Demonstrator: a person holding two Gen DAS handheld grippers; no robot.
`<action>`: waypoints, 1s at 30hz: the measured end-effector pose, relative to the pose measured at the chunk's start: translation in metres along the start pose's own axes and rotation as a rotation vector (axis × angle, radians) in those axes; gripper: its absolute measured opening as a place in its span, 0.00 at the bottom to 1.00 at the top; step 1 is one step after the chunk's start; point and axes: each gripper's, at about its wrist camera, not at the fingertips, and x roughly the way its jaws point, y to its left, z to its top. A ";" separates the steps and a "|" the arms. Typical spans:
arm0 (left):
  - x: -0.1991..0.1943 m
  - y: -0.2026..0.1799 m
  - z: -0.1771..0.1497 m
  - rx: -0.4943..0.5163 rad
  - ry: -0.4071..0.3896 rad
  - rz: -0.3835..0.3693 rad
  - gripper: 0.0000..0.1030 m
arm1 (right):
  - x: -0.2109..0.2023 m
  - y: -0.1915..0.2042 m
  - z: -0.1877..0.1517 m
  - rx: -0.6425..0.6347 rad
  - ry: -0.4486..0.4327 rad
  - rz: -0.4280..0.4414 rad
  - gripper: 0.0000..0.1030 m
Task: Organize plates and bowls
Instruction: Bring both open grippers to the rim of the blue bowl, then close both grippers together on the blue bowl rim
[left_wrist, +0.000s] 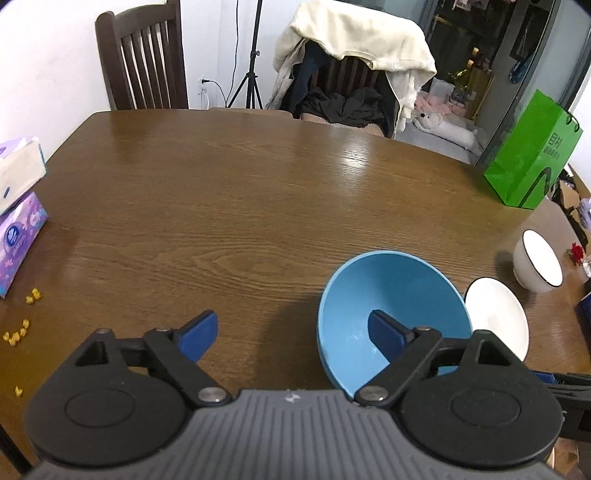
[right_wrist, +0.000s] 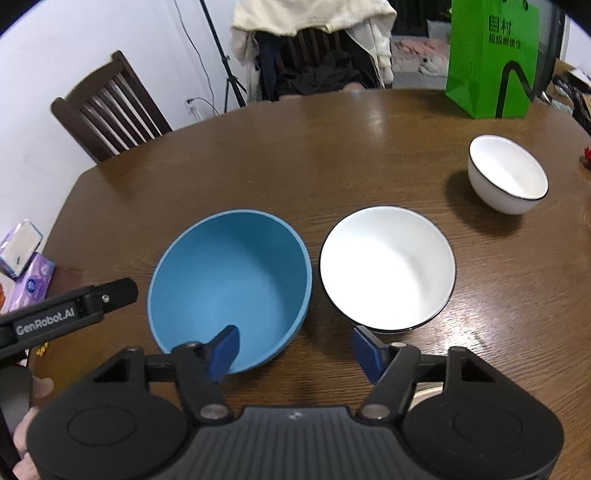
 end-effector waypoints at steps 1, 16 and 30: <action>0.003 -0.001 0.001 0.002 0.007 0.005 0.83 | 0.003 0.000 0.002 0.009 0.009 -0.005 0.62; 0.032 0.002 0.010 0.008 0.084 0.014 0.65 | 0.028 0.004 0.010 0.063 0.073 -0.022 0.48; 0.048 -0.002 0.012 0.002 0.126 -0.036 0.25 | 0.042 0.001 0.014 0.087 0.115 -0.038 0.21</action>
